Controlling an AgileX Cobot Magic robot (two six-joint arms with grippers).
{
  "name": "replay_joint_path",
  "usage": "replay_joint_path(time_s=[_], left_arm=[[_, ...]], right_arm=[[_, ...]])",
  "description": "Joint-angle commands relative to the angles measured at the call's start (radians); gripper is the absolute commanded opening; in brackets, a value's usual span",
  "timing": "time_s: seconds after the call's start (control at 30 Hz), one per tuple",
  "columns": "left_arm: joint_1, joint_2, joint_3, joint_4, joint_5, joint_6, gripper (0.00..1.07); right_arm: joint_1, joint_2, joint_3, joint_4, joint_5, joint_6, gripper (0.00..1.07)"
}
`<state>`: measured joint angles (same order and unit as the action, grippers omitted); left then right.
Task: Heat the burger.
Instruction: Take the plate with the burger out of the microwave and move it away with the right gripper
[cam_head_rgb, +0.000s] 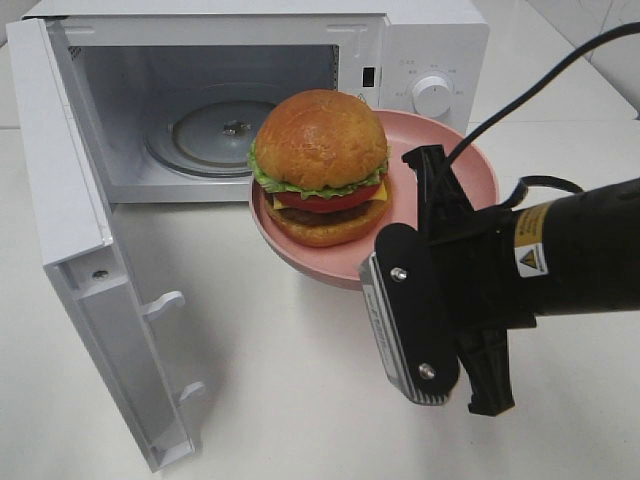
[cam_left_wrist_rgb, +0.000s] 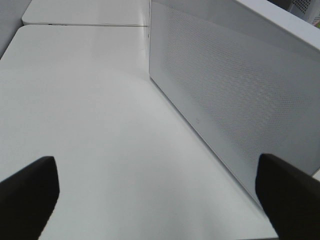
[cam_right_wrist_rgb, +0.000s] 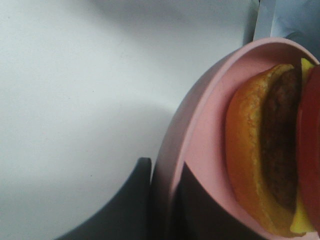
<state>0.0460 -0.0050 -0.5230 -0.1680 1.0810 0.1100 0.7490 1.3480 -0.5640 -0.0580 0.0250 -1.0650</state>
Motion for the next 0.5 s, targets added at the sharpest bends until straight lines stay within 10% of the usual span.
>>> replay_joint_path(time_s=[0.03,0.5], left_arm=[[0.003,-0.016,0.003,-0.007,-0.005,0.0,1.0],[0.003,-0.016,0.003,-0.007,-0.005,0.0,1.0]], right_arm=[[0.001,-0.1,0.05,-0.004,-0.052,0.032,0.0],[0.001,-0.345,0.155,-0.013,0.097,0.075,0.0]])
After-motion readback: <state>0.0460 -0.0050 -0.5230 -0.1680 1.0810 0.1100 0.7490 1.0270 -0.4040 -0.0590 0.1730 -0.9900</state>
